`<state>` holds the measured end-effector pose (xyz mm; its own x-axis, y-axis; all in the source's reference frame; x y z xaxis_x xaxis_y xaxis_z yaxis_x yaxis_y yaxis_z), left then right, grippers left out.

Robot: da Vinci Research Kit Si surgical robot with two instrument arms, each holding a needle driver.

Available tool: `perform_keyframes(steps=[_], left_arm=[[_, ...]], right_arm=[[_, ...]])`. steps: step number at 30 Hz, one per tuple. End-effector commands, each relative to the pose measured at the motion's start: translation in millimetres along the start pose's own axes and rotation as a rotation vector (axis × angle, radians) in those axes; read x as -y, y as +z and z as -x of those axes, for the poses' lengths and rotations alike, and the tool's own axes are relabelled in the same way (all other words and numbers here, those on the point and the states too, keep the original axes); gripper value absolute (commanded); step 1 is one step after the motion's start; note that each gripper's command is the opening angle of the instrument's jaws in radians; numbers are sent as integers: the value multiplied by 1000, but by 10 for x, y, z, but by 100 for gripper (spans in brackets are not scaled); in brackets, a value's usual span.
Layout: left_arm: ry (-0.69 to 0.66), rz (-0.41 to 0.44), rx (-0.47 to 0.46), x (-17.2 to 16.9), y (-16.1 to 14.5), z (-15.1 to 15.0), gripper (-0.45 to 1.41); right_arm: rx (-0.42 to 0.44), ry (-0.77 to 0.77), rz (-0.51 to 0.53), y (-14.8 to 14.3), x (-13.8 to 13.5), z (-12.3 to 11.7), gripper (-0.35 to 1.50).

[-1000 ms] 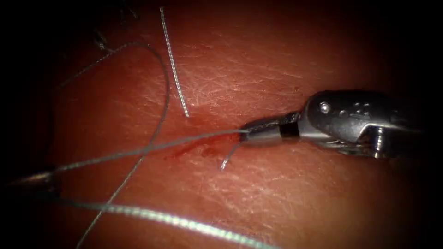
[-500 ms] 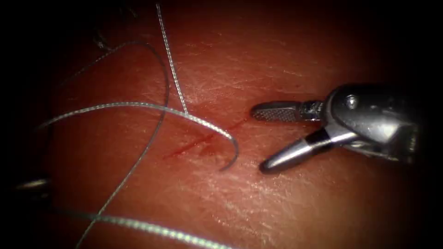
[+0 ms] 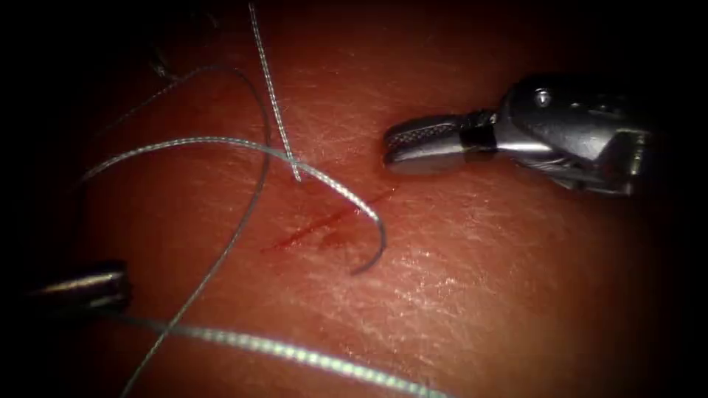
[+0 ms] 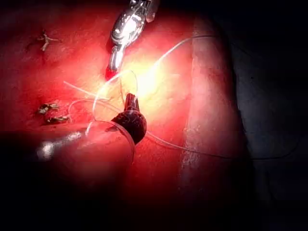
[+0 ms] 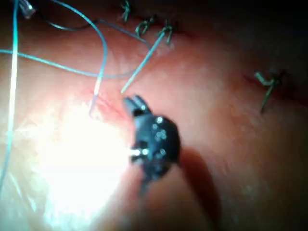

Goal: Wound Closure

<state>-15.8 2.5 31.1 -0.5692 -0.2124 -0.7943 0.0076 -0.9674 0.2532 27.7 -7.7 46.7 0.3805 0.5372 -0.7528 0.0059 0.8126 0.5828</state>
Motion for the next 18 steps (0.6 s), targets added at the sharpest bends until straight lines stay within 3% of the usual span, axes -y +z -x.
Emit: perform_keyframes(steps=[1, 9, 18], left_arm=[[-4, 3, -10, -6, 12, 1, -45], [-17, 17, -53, -27, 69, 1, -45], [-30, 35, -79, -39, 107, 0, -45]], right_arm=[[1, -3, -13, 21, 4, 4, -35], [-10, -17, -28, 56, 20, -7, -35], [-87, -8, -32, 61, 20, -28, -35]])
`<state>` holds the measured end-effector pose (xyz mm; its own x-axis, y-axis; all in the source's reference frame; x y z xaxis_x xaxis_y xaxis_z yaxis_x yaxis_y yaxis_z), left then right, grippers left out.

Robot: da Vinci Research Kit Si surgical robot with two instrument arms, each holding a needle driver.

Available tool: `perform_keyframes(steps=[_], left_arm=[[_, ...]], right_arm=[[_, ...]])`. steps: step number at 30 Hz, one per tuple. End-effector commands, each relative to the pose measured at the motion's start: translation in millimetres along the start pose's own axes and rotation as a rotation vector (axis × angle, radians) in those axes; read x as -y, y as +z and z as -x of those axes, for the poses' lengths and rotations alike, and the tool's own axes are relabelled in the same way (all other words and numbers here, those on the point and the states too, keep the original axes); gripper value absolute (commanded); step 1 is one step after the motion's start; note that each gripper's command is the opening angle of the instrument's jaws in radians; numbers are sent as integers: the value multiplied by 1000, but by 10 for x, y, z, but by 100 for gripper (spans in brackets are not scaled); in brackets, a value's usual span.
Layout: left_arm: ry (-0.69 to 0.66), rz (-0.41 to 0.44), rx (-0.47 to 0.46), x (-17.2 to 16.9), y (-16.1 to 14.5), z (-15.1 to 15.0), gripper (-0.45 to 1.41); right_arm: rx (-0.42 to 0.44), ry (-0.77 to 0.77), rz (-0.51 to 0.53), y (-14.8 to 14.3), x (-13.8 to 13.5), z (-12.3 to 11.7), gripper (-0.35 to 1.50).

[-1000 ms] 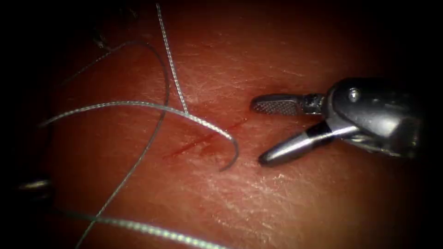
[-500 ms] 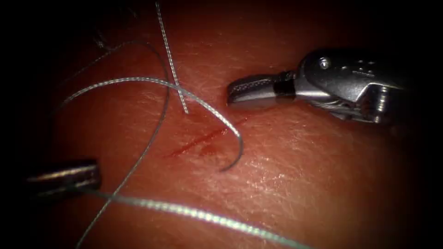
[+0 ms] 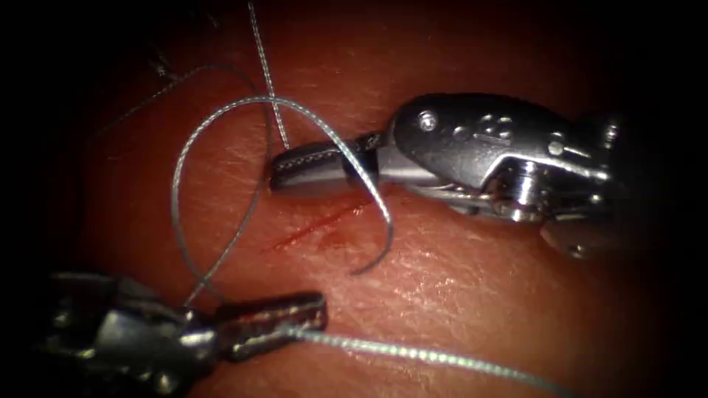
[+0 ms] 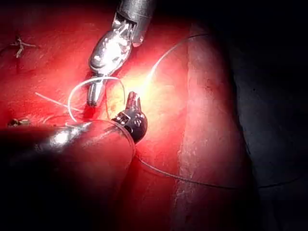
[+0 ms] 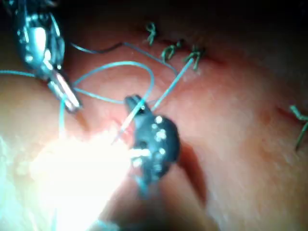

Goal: Wound Closure

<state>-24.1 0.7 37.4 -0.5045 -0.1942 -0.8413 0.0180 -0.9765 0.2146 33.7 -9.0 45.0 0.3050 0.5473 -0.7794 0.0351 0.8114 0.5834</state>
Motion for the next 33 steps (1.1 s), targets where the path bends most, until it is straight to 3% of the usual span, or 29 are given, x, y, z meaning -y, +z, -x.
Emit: perform_keyframes(steps=[1, 10, 19, 27, 29, 31, 33], left_arm=[[-6, 7, -4, -6, 10, 3, -45], [-22, 29, -29, -4, 33, 5, -45], [-5, 68, -78, 9, 68, 0, -45], [8, 93, -103, 17, 67, -6, -45], [9, 94, -104, 16, 66, -8, -45], [9, 95, -105, 14, 66, -12, -45], [9, 88, -99, 11, 64, -16, -45]], right_arm=[[-19, 2, -6, 9, 1, 0, -35], [-87, 0, -32, 22, 9, -7, -35], [-81, -14, -47, 27, 7, 2, -35], [-86, -6, -69, 38, 9, 9, -35], [-86, -6, -67, 41, 8, 7, 5], [-90, -4, -67, 45, 6, 5, 69], [-102, -2, -22, 48, 4, 4, 104]])
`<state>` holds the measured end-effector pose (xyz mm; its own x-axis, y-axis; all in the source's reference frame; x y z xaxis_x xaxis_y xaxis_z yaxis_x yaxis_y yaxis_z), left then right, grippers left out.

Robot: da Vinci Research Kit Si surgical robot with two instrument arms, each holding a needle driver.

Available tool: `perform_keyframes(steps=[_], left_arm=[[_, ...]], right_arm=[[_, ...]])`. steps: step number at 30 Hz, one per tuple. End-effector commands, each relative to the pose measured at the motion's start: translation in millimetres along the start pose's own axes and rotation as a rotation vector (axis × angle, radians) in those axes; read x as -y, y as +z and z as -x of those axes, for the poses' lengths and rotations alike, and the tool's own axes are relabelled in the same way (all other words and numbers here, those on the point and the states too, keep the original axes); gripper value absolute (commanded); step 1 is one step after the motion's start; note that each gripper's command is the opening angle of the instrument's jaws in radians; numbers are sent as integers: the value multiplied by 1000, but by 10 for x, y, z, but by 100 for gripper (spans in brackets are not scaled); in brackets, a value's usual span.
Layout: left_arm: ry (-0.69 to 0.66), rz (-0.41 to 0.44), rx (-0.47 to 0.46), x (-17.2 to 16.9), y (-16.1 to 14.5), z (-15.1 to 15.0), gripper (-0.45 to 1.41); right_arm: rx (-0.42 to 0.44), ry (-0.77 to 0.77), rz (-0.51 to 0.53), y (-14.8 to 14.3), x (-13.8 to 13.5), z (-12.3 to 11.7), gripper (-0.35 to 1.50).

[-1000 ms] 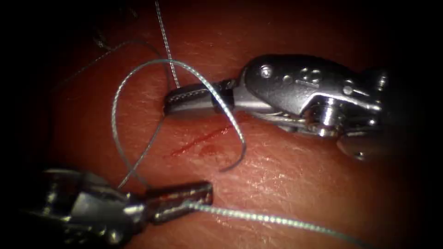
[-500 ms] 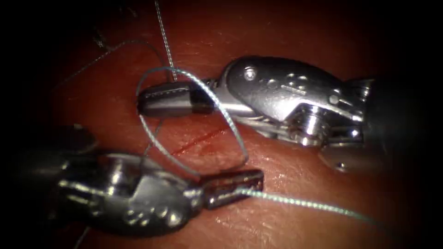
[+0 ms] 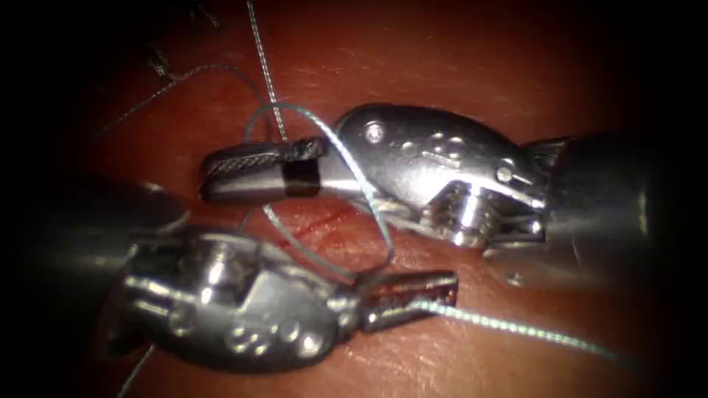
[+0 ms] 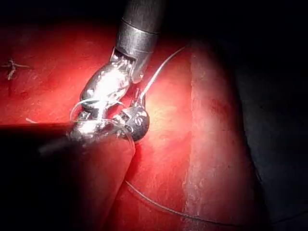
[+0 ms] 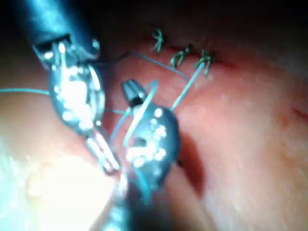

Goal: Wound Closure

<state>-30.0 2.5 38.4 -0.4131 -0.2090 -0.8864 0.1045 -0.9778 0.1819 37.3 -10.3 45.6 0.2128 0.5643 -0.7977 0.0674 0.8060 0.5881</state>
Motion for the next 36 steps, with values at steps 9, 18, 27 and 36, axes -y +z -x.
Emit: perform_keyframes(steps=[9, 18, 27, 36], left_arm=[[-7, -6, -3, -13, -22, -18, -45], [-18, -25, -31, -7, -37, -62, -45], [6, -25, -62, 2, -63, -88, -45], [3, -39, -45, 8, -85, -76, -45]], right_arm=[[-21, 13, 75, -3, -14, -5, 108], [9, 4, 84, -2, -14, 8, 104], [45, -5, 89, -11, -18, 23, 99], [65, -16, 51, -7, -7, 35, 96]])
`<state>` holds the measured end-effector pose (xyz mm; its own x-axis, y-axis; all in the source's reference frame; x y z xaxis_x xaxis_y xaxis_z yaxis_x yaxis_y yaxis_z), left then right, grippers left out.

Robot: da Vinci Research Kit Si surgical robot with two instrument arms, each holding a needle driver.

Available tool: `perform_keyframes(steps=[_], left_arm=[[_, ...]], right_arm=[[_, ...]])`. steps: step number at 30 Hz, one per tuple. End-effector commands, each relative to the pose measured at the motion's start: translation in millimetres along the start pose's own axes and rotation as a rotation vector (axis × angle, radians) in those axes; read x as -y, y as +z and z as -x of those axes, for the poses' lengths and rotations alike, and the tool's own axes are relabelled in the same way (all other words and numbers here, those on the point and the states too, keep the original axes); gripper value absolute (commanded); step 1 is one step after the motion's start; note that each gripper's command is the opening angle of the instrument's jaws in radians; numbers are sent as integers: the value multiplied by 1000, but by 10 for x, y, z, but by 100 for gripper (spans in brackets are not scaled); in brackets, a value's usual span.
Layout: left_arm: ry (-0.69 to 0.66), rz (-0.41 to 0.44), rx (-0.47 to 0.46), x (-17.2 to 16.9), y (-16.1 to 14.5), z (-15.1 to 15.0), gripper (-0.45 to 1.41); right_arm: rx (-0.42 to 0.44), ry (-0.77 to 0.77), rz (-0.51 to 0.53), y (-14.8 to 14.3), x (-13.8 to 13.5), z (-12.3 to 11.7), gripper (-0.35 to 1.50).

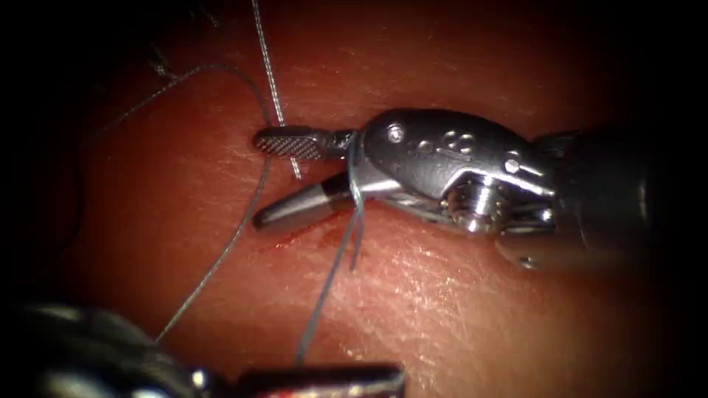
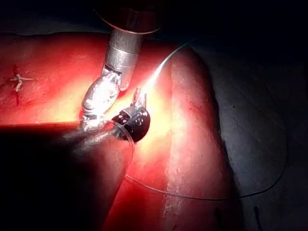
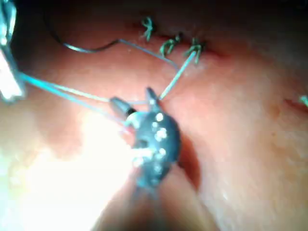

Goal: Wound Closure

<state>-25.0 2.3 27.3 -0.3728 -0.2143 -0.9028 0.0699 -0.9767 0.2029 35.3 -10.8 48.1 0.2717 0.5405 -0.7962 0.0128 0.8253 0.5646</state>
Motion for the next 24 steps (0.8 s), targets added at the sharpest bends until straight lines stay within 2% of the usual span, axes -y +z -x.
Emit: perform_keyframes(steps=[1, 6, 14, 24], left_arm=[[3, 1, 0, -3, 4, 4, -45], [12, -3, 6, 12, -14, 15, -45], [45, 32, 18, 36, -35, 60, -45], [48, 22, 30, 63, -32, 97, -45]], right_arm=[[4, 4, -15, 9, 5, 9, 96], [24, 8, -59, 13, 17, 19, 94], [38, 11, -137, 17, 35, 19, 93], [57, 6, -205, 23, 53, 21, 83]])
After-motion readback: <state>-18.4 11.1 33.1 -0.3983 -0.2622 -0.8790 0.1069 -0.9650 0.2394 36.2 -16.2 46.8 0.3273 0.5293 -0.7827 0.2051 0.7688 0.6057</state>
